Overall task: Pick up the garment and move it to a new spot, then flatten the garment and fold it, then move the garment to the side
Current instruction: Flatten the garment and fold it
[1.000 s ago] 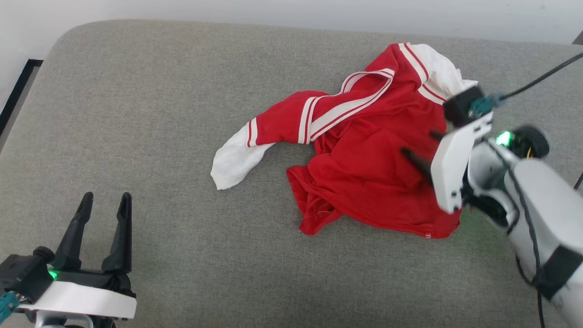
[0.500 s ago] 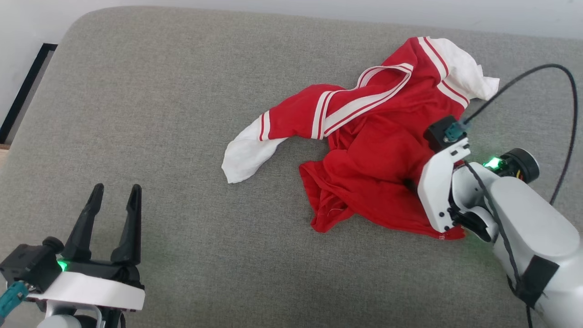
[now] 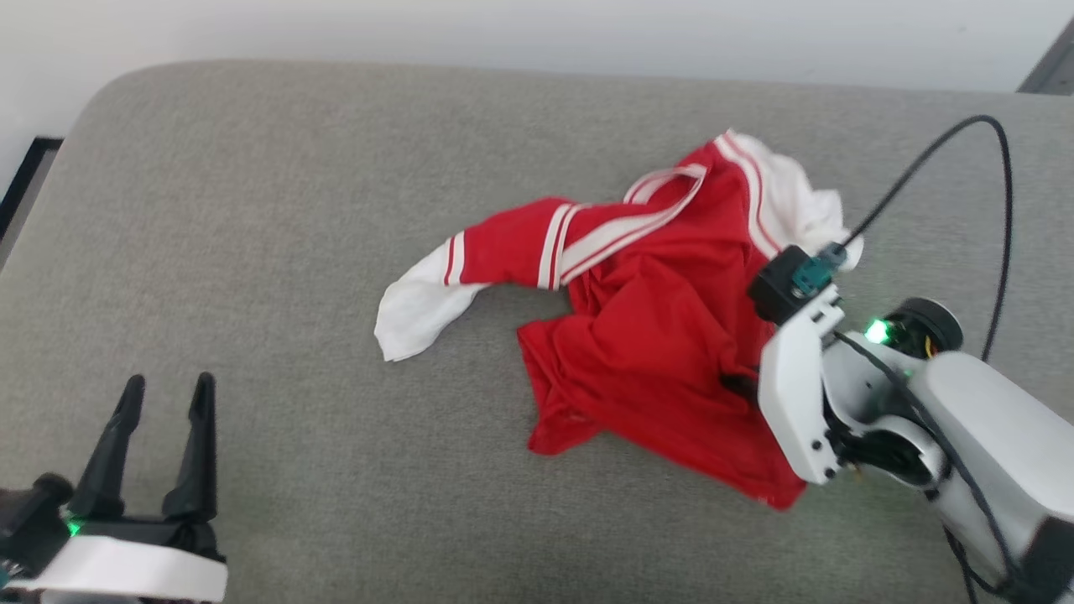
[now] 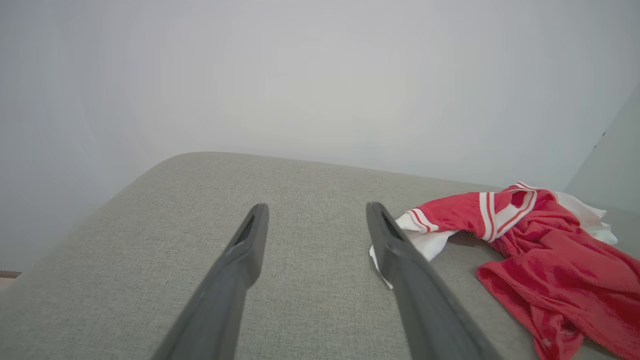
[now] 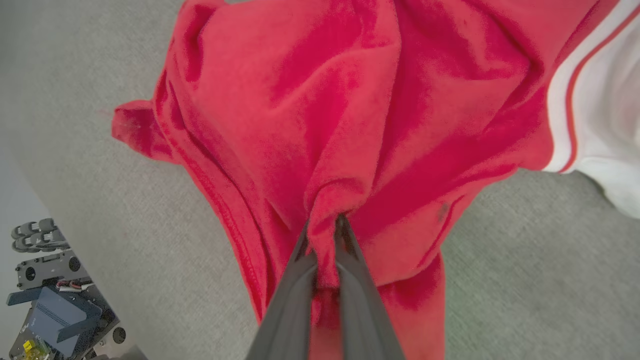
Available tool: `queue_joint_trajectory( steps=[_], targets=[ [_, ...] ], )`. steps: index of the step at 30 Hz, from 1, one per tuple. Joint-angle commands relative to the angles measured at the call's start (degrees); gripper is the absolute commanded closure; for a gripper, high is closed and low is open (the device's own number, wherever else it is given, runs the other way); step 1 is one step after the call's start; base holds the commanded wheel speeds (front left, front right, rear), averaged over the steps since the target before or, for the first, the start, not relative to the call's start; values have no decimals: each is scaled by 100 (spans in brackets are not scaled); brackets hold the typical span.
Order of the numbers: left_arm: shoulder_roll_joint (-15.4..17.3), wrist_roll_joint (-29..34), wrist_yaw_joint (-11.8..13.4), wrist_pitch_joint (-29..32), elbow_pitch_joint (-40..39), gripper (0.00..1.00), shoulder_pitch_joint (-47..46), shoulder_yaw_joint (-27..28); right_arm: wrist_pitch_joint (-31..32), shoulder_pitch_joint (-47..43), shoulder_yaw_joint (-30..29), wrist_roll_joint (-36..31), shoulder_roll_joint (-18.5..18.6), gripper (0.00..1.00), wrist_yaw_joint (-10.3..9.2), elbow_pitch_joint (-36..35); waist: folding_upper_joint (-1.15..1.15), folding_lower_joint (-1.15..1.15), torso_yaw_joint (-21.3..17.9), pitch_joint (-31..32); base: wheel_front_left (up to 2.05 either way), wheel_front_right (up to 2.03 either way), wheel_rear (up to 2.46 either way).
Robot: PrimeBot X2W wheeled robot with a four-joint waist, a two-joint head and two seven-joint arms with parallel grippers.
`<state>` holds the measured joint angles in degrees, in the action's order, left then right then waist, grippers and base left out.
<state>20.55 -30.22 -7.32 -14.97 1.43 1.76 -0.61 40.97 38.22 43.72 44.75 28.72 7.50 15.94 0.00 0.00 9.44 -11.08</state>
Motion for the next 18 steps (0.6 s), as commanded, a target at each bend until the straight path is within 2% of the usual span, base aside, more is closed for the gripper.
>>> queue_joint_trajectory(
  steps=[1,5,9,13,18],
  targets=[
    [42,85,-16,-29,-21,0,98,81,88,-203,-69,112,109,100,-2,-255,0,0,-134,126,0,0,0],
    [52,129,-11,-29,10,0,277,228,311,-677,-318,209,402,100,-2,-998,0,0,-278,285,0,0,0],
    [-18,241,9,-29,23,0,387,396,450,-1292,-685,115,524,100,-2,-1534,0,0,-377,454,0,0,0],
    [-131,411,9,-29,26,0,501,561,572,-2023,-1081,-33,454,100,-2,-1910,0,0,-453,602,0,0,0],
    [-307,614,1,-29,-63,0,632,855,650,-2868,-1480,-223,194,100,-2,-2202,0,0,-515,731,0,0,0]
  ],
)
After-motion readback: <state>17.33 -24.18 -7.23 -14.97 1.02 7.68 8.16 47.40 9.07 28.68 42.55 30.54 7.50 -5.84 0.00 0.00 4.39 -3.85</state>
